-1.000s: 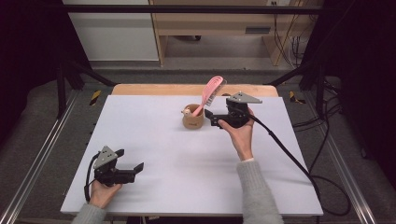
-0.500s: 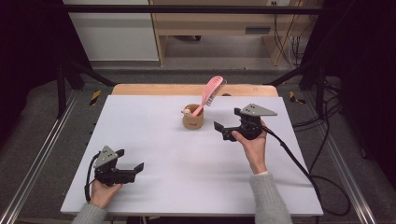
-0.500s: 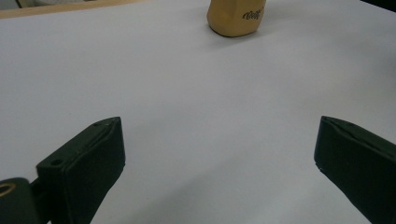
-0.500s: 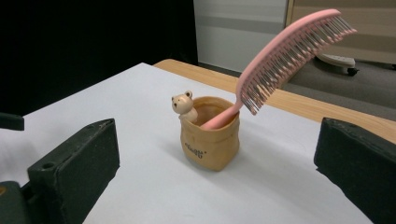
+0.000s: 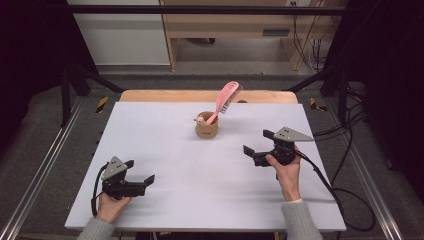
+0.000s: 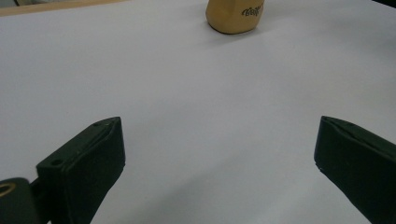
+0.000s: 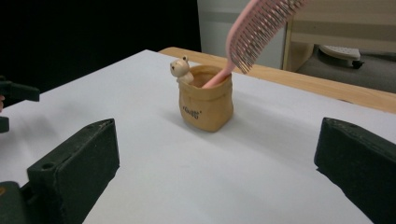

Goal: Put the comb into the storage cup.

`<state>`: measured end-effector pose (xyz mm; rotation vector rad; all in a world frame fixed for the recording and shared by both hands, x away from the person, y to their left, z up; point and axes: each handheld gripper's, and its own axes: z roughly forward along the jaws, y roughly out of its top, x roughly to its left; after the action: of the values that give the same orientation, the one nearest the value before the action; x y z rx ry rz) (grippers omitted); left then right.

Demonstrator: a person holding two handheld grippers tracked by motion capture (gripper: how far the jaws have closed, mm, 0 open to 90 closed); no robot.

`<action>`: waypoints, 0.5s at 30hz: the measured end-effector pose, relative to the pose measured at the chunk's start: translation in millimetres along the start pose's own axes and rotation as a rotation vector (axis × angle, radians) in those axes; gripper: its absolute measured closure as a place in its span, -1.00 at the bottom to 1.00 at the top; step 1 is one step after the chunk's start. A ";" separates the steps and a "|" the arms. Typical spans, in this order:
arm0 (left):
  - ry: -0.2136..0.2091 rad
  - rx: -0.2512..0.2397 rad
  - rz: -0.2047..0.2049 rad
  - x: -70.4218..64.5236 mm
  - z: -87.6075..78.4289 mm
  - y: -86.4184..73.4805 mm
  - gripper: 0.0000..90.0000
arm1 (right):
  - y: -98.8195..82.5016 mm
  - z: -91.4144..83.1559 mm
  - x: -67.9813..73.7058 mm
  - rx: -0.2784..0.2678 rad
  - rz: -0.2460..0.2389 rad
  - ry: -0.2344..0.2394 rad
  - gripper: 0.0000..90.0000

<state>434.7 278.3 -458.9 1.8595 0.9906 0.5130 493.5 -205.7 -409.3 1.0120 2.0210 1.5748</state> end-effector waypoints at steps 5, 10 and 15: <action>-0.001 0.000 0.003 0.0 0.1 -0.1 -0.96 | -16.7 -10.0 -6.1 0.011 0.009 0.007 -0.97; -0.003 0.002 0.012 -1.3 0.7 0.3 -0.96 | -32.8 -20.0 -11.0 0.023 0.015 0.005 -0.98; -0.004 0.000 0.012 -1.4 0.3 0.5 -0.96 | -48.9 -30.7 -15.6 0.025 0.011 0.004 -0.98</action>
<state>434.3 276.9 -458.5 1.8668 0.9771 0.5166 468.2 -243.2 -448.4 1.0317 2.0465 1.5616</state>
